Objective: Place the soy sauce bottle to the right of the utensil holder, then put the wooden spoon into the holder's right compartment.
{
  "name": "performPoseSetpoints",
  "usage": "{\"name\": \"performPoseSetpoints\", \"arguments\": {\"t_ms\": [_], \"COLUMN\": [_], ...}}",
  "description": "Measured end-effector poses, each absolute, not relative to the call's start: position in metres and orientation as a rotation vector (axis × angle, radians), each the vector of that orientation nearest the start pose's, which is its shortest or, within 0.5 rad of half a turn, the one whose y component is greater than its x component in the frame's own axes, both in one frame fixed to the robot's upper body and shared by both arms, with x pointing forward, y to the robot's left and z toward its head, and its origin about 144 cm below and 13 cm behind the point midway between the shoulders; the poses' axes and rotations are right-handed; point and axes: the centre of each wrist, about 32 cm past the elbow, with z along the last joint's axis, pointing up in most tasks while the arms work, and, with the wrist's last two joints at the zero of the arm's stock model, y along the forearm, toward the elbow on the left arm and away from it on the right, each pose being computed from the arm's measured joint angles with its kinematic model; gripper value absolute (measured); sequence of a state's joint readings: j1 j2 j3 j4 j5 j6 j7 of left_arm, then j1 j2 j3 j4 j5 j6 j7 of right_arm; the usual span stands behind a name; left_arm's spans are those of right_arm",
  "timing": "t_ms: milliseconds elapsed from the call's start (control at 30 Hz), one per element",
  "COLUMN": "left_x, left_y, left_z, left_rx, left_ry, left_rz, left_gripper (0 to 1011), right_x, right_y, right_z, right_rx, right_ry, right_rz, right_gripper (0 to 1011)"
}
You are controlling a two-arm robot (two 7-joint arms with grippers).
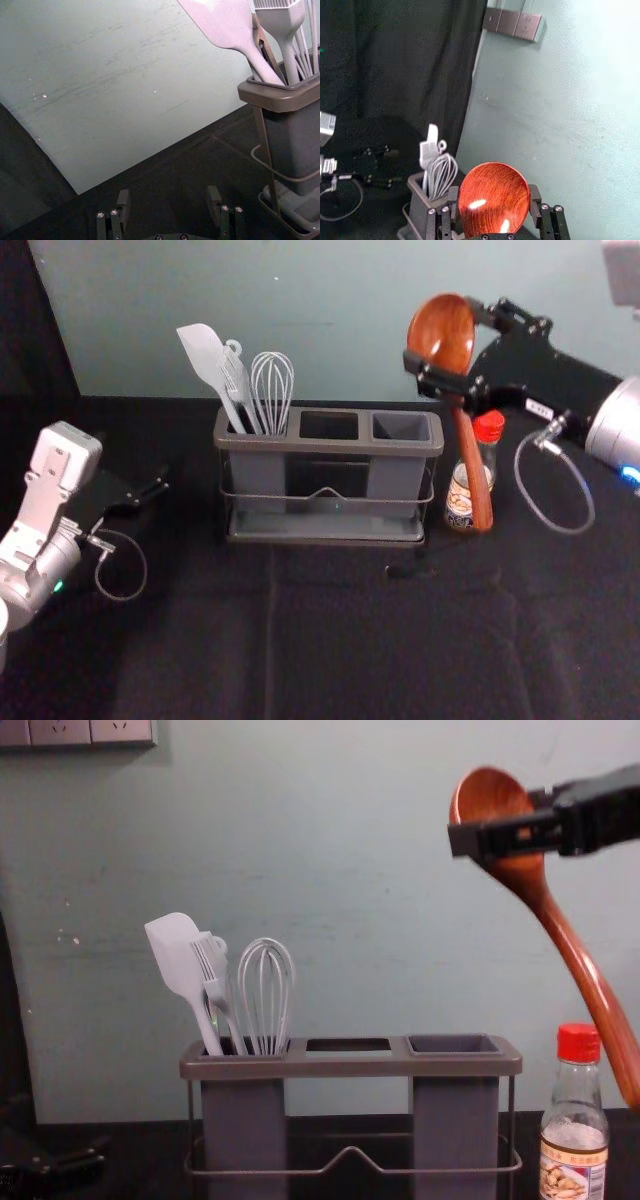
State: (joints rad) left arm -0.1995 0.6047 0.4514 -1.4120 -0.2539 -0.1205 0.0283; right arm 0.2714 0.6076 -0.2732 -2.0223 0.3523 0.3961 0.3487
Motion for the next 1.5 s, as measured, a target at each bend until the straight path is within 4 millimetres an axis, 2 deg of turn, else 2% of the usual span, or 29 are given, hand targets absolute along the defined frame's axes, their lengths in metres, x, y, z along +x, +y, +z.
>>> {"name": "performPoseSetpoints", "arguments": {"t_ms": [267,633,867,1033,1500], "left_x": [0.489,0.489,0.489,0.489,0.489], "left_y": [0.310,0.310,0.310,0.310,0.310], "left_z": [1.140,1.140,1.140,1.140,1.140], "left_rx": [0.304,0.304,0.304,0.304,0.304], "left_ry": [-0.285,-0.285,-0.285,-0.285,-0.285], "left_rz": [1.248,1.248,1.248,1.248,1.248], "left_gripper": [1005,1005,1005,1005,1005], "right_x": [0.464,0.490,0.511,0.534,0.560], "right_y": [-0.249,-0.234,-0.222,-0.212,-0.196], "right_z": [1.357,1.359,1.352,1.342,1.326], "right_rx": [-0.148,-0.117,-0.108,-0.096,-0.078], "right_ry": [-0.372,-0.373,-0.380,-0.387,-0.427], "right_rz": [-0.874,-0.903,-0.912,-0.931,-0.960], "right_gripper": [840,841,840,841,840]}}
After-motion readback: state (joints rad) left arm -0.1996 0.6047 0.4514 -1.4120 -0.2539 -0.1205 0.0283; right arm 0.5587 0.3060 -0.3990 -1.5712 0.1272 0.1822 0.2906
